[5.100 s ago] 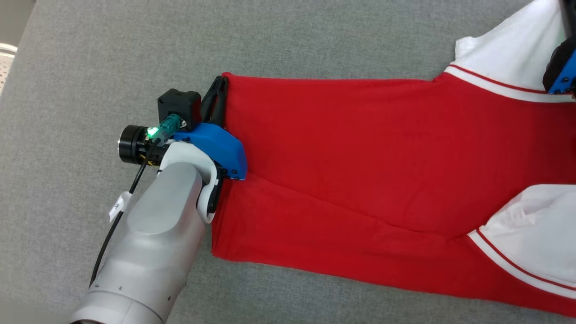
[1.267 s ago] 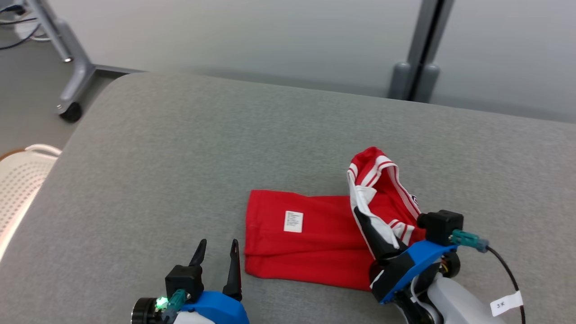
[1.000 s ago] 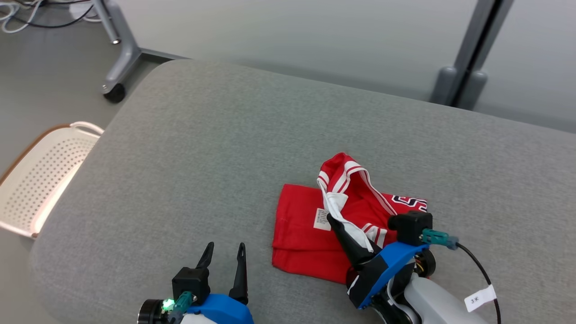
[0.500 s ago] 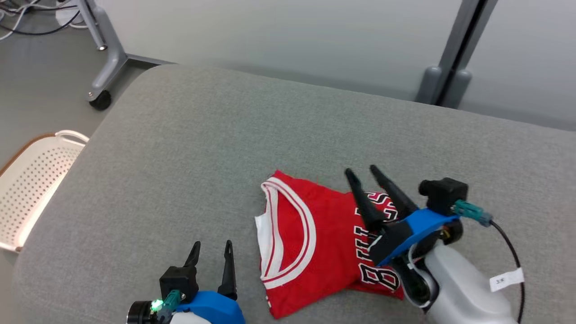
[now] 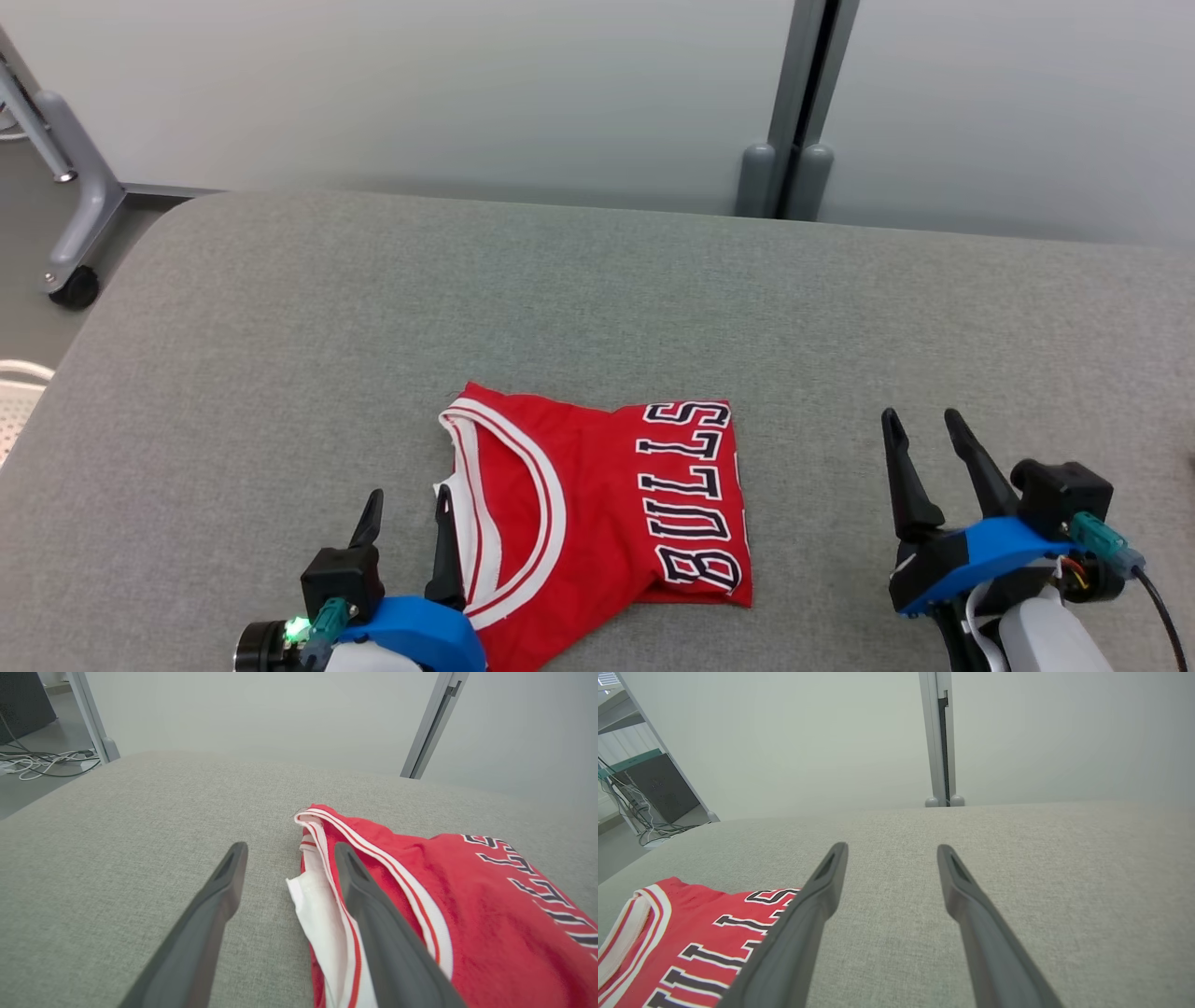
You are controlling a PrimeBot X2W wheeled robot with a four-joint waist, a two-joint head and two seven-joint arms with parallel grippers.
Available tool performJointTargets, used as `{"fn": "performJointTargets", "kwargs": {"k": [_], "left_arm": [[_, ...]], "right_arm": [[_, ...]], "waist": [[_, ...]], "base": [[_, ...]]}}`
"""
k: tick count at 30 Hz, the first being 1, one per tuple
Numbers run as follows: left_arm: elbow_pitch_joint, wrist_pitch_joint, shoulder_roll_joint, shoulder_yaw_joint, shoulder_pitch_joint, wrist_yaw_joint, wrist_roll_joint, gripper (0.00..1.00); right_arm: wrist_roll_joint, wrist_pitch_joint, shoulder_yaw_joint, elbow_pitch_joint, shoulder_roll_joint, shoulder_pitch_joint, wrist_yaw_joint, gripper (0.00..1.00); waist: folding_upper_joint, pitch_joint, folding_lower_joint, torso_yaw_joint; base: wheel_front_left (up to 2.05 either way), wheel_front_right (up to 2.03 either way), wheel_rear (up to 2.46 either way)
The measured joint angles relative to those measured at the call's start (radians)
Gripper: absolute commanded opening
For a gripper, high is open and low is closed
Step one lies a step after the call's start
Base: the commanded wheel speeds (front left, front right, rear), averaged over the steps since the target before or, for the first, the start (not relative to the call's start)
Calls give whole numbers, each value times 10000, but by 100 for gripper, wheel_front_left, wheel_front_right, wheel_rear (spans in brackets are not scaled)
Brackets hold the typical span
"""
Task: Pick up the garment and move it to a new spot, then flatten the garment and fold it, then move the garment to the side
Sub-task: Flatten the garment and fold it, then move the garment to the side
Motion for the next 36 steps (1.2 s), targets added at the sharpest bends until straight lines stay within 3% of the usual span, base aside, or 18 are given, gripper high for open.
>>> {"fn": "performJointTargets", "kwargs": {"k": [11, 21, 29, 36], "left_arm": [[-188, -2, -2, 610, 687, -71, 330, 100], [-334, 0, 0, 878, 1178, -79, 481, 100], [-428, -2, -4, 821, 1188, -159, 500, 100], [-493, 0, -8, 198, 804, -222, 370, 100]], "right_arm": [[-945, 0, -353, 82, 207, 1121, 0, 100], [-577, 0, 50, 182, 232, 1346, 0, 100], [-313, 0, 301, 291, 230, 1423, 0, 100], [665, -2, 1542, 1041, 240, 512, 0, 100]], "waist": [[0, -503, 0, -870], [0, -802, 0, -1306], [0, -747, 0, -1260], [0, -265, 3, -555]], "base": [[0, 0, 0], [0, 0, 0], [0, 0, 0], [0, 0, 0]]}}
